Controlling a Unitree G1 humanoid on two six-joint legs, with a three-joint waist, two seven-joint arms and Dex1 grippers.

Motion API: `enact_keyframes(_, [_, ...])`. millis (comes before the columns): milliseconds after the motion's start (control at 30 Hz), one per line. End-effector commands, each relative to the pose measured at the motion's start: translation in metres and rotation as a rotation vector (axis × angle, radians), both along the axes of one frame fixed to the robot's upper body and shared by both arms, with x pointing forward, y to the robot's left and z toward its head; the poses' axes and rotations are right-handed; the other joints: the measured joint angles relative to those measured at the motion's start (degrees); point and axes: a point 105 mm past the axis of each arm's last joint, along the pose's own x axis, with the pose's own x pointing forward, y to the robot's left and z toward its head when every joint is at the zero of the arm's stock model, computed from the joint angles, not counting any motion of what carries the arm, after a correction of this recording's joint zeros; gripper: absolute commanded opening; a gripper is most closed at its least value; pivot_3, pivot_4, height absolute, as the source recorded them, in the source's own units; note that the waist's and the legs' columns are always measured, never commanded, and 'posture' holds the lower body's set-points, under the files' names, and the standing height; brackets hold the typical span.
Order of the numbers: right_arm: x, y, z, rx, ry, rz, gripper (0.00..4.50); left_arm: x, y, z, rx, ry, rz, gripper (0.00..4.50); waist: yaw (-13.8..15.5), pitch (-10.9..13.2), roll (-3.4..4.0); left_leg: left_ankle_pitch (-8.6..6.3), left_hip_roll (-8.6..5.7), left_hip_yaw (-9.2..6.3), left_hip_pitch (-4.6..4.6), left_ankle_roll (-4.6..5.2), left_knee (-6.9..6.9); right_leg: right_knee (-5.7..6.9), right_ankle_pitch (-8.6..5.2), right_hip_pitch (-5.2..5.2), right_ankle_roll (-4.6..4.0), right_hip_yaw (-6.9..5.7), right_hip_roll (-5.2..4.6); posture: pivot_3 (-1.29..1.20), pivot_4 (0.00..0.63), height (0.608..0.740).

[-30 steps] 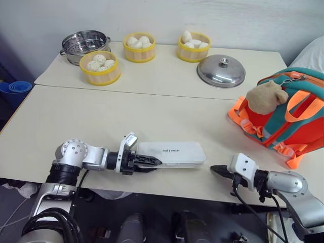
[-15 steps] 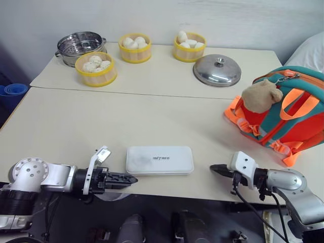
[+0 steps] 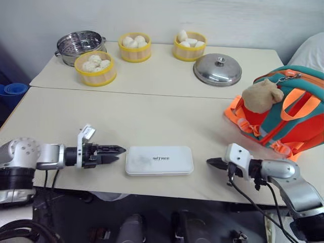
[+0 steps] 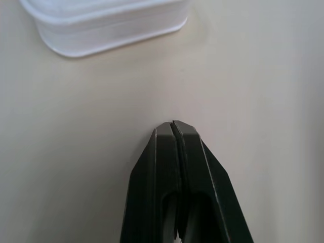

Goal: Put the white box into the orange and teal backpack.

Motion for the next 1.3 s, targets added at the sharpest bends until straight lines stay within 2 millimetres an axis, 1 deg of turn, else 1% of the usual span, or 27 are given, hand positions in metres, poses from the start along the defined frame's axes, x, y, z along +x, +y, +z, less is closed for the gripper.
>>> enact_keyframes(33, [-0.005, 0.013, -0.012, -0.016, 0.068, 0.033, 0.0, -0.009, -0.008, -0.015, 0.011, 0.093, -0.059, 4.42, -0.2, 0.0, -0.01, 0.0, 0.01, 0.01, 0.02, -0.02, -0.01, 0.01, 0.0, 0.0, 0.0, 0.0, 0.01, 0.0, 0.15, 0.74])
enact_keyframes(133, [-0.006, 0.025, -0.011, -0.008, 0.093, 0.042, 0.0, -0.016, -0.015, -0.015, 0.003, 0.116, -0.119, 4.42, -0.2, 0.0, -0.02, 0.0, 0.01, 0.01, 0.05, -0.05, 0.0, 0.01, -0.01, 0.02, 0.01, 0.0, 0.01, 0.0, 0.15, 0.74])
enact_keyframes(233, [-0.009, 0.035, -0.011, 0.004, 0.104, 0.05, 0.0, -0.018, -0.022, -0.014, -0.002, 0.12, -0.155, 4.42, -0.2, 0.0, -0.06, 0.0, 0.02, 0.0, 0.07, -0.04, 0.01, 0.04, -0.01, 0.02, 0.01, 0.0, 0.01, 0.0, 0.15, 0.74])
enact_keyframes(267, [-0.009, 0.038, -0.011, 0.007, 0.105, 0.056, 0.0, -0.017, -0.024, -0.015, -0.005, 0.122, -0.156, 4.42, -0.2, 0.0, -0.07, 0.0, 0.02, -0.02, 0.08, -0.04, 0.01, 0.05, -0.01, 0.02, 0.0, 0.0, 0.01, 0.0, 0.15, 0.74])
enact_keyframes(400, [-0.011, 0.046, -0.013, 0.016, 0.104, 0.067, 0.0, -0.001, -0.036, -0.015, -0.06, 0.112, -0.114, 4.42, 0.1, -0.1, -0.08, 0.01, 0.0, -0.03, 0.07, 0.01, 0.04, 0.06, -0.01, 0.04, 0.0, 0.0, 0.0, 0.0, 0.15, 0.74])
enact_keyframes(533, [-0.013, 0.047, -0.017, 0.005, 0.105, 0.087, 0.0, 0.007, -0.048, -0.021, -0.091, 0.123, -0.089, 4.42, 0.4, -0.1, -0.2, 0.02, -0.02, -0.03, 0.06, 0.04, 0.09, 0.05, 0.02, 0.09, 0.05, 0.0, 0.0, 0.0, 0.15, 0.74])
enact_keyframes(633, [-0.012, 0.042, -0.021, -0.024, 0.088, 0.1, 0.0, 0.005, -0.067, -0.023, -0.141, 0.142, -0.141, 4.42, 0.7, -0.1, -0.22, 0.04, -0.03, -0.03, 0.07, 0.01, 0.14, 0.05, 0.04, 0.11, 0.09, -0.01, 0.0, 0.0, 0.15, 0.74])
enact_keyframes(767, [-0.012, 0.034, -0.025, -0.055, 0.074, 0.102, 0.0, 0.005, -0.081, -0.02, -0.19, 0.151, -0.181, 4.42, 1.1, -0.1, -0.23, 0.06, -0.04, -0.01, 0.08, -0.05, 0.15, 0.05, 0.05, 0.12, 0.12, -0.01, 0.01, 0.0, 0.15, 0.74])
enact_keyframes(900, [-0.016, 0.025, -0.03, -0.072, 0.079, 0.092, 0.0, 0.003, -0.087, -0.017, -0.218, 0.159, -0.212, 3.65, 1.3, -0.1, -0.23, 0.07, -0.04, -0.01, 0.07, -0.08, 0.16, 0.05, 0.06, 0.12, 0.12, -0.01, 0.02, 0.0, 0.15, 0.74])
enact_keyframes(933, [-0.018, 0.023, -0.031, -0.076, 0.083, 0.09, 0.0, 0.001, -0.088, -0.015, -0.225, 0.159, -0.223, 3.28, 1.3, -0.1, -0.23, 0.07, -0.04, -0.01, 0.06, -0.09, 0.15, 0.04, 0.05, 0.12, 0.12, -0.01, 0.02, 0.0, 0.15, 0.74])
enact_keyframes(1000, [-0.022, 0.017, -0.034, -0.087, 0.09, 0.082, 0.0, -0.001, -0.087, -0.015, -0.222, 0.161, -0.234, 2.79, 1.4, -0.1, -0.23, 0.06, -0.04, -0.01, 0.06, -0.11, 0.15, 0.02, 0.05, 0.12, 0.13, -0.01, 0.02, 0.0, 0.15, 0.74])
enact_keyframes(1067, [-0.025, 0.012, -0.037, -0.092, 0.098, 0.068, 0.0, -0.003, -0.085, -0.014, -0.217, 0.159, -0.243, 2.13, 1.4, -0.1, -0.23, 0.05, -0.04, -0.03, 0.05, -0.12, 0.14, -0.03, 0.04, 0.14, 0.14, -0.03, 0.02, 0.0, 0.15, 0.74])
enact_keyframes(1167, [-0.031, -0.001, -0.038, -0.084, 0.102, 0.021, 0.0, -0.009, -0.083, -0.007, -0.235, 0.12, -0.267, 1.36, 1.5, -0.1, -0.23, 0.03, -0.04, -0.04, 0.03, -0.09, 0.14, -0.12, 0.05, 0.18, 0.17, -0.03, 0.01, 0.0, 0.15, 0.74])
enact_keyframes(1233, [-0.035, -0.008, -0.036, -0.06, 0.101, -0.016, 0.0, -0.012, -0.082, 0.0, -0.254, 0.057, -0.281, 1.34, 1.6, -0.1, -0.23, 0.01, -0.04, -0.05, 0.02, -0.08, 0.14, -0.13, 0.05, 0.2, 0.18, -0.03, 0.01, 0.0, 0.15, 0.74])
enact_keyframes(1300, [-0.04, -0.017, -0.028, 0.032, 0.068, -0.087, 0.0, -0.019, -0.082, 0.011, -0.258, -0.13, -0.317, 1.34, 1.6, -0.1, -0.23, -0.03, -0.04, -0.06, 0.01, -0.07, 0.13, -0.16, 0.04, 0.19, 0.18, -0.03, 0.01, 0.0, 0.15, 0.74])
